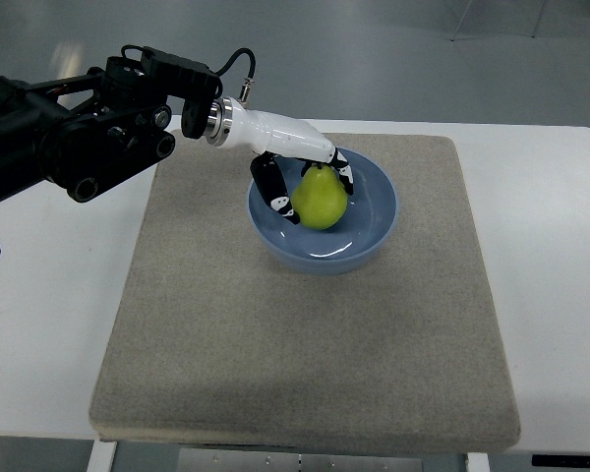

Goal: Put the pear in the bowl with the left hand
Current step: 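Lower the pear into the blue bowl and open the left hand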

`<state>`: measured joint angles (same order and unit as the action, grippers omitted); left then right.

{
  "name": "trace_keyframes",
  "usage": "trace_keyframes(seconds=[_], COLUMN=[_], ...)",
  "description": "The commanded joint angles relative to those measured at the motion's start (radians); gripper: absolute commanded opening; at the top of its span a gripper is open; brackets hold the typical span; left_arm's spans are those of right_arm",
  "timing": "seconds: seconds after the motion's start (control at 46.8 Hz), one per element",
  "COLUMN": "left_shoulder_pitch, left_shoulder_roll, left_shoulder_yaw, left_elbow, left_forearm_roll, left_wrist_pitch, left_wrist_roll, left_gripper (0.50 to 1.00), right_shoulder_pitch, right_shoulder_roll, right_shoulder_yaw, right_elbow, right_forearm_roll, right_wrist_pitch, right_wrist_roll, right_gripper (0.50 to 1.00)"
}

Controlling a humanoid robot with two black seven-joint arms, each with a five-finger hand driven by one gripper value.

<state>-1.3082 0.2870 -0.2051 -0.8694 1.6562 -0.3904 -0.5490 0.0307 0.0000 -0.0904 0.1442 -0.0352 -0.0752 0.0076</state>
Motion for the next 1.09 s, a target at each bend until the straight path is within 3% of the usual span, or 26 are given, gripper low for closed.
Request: trace_keyframes(seconds=[0.0, 0.15, 0.299, 0.363, 0.427, 0.555, 0.641, 0.769, 0.897, 1.068], left_shoulder_pitch=[0.009, 0.017, 0.04, 0.044, 0.046, 0.047, 0.047, 0.047, 0.047, 0.046], left_shoulder_roll=[-0.003, -0.009, -0.014, -0.016, -0.016, -0.016, -0.016, -0.016, -0.016, -0.016], left_shoulder_yaw=[0.001, 0.001, 0.001, 0.0, 0.0, 0.0, 0.0, 0.0, -0.004, -0.008], left_elbow=[0.001, 0.003, 0.007, 0.007, 0.007, 0.007, 0.007, 0.007, 0.007, 0.006], left_forearm_roll=[0.002, 0.0, -0.006, -0.007, -0.009, -0.012, -0.016, -0.016, -0.018, -0.018], left_wrist_pitch=[0.002, 0.008, 0.019, 0.019, 0.019, 0.019, 0.019, 0.019, 0.019, 0.019], left_wrist_roll=[0.0, 0.0, 0.001, 0.001, 0.001, 0.001, 0.001, 0.001, 0.001, 0.001], left_gripper=[0.5, 0.52, 0.683, 0.698, 0.754, 0.784, 0.842, 0.851, 0.971, 0.992], right_shoulder_pitch=[0.0, 0.0, 0.0, 0.0, 0.0, 0.0, 0.0, 0.0, 0.0, 0.0], right_shoulder_roll=[0.0, 0.0, 0.0, 0.0, 0.0, 0.0, 0.0, 0.0, 0.0, 0.0], right_shoulder_yaw=[0.0, 0.0, 0.001, 0.0, 0.0, 0.0, 0.0, 0.0, 0.0, 0.0], right_elbow=[0.0, 0.0, 0.0, 0.0, 0.0, 0.0, 0.0, 0.0, 0.0, 0.0], right_forearm_roll=[0.0, 0.001, 0.0, 0.0, 0.0, 0.0, 0.001, 0.001, 0.001, 0.0], right_wrist_pitch=[0.0, 0.0, 0.0, 0.0, 0.0, 0.0, 0.0, 0.0, 0.0, 0.0], right_wrist_roll=[0.0, 0.0, 0.0, 0.0, 0.0, 0.0, 0.0, 0.0, 0.0, 0.0], right_gripper=[0.926, 0.926, 0.924, 0.924, 0.924, 0.926, 0.926, 0.926, 0.924, 0.924])
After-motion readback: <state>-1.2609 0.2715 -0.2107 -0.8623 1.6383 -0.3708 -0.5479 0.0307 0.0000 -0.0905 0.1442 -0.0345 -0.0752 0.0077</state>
